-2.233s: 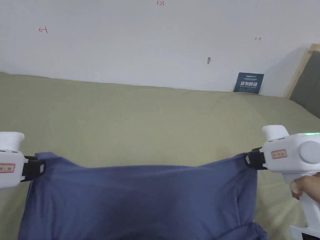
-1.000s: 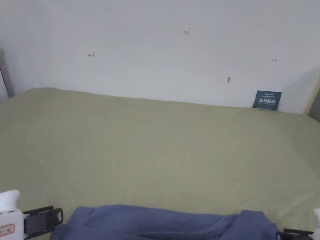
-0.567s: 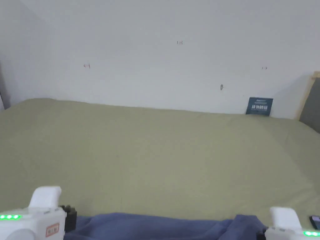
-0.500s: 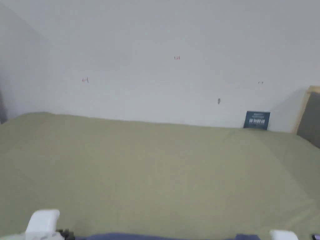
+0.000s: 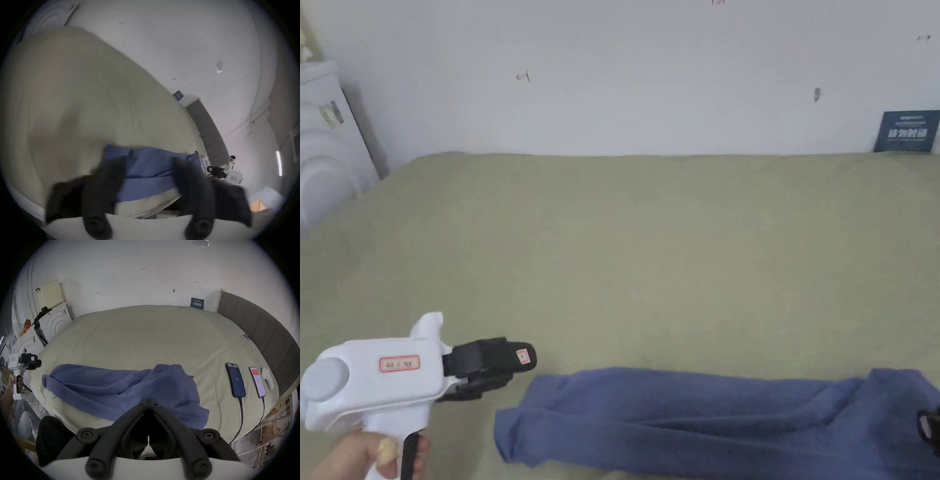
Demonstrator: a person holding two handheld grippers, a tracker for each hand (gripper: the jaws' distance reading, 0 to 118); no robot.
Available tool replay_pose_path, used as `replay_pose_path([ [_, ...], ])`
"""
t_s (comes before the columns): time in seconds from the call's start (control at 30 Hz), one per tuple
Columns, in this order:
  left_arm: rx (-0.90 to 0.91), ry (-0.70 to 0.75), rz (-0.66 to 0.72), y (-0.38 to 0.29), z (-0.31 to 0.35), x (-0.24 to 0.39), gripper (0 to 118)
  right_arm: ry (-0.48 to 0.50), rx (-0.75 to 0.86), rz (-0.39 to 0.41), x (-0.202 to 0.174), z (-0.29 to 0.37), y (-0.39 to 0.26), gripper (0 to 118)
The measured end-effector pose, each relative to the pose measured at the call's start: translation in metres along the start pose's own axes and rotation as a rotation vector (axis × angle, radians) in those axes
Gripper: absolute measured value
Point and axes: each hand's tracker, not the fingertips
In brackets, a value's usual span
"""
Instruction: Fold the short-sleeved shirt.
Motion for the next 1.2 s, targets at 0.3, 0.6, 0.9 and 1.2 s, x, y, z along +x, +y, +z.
replay_pose_path([
  [0.3, -0.173, -0.089, 0.253, -0.032, -0.045, -0.051, 110, -0.005, -0.019, 0.011, 0.001, -0.005, 0.010, 0],
  [0.6, 0.023, -0.081, 0.471, -0.056, -0.081, -0.065, 23, 0.021, -0.025, 0.013, -0.003, -0.007, 0.013, 0],
  [0.9, 0.150, -0.090, 0.320, -0.041, -0.045, -0.013, 17, 0.010, 0.019, -0.001, 0.019, 0.016, 0.018, 0],
  [1.2, 0.106, 0.166, -0.172, -0.040, -0.077, 0.172, 17, 0.020, 0.058, -0.023, 0.029, 0.012, 0.029, 0],
])
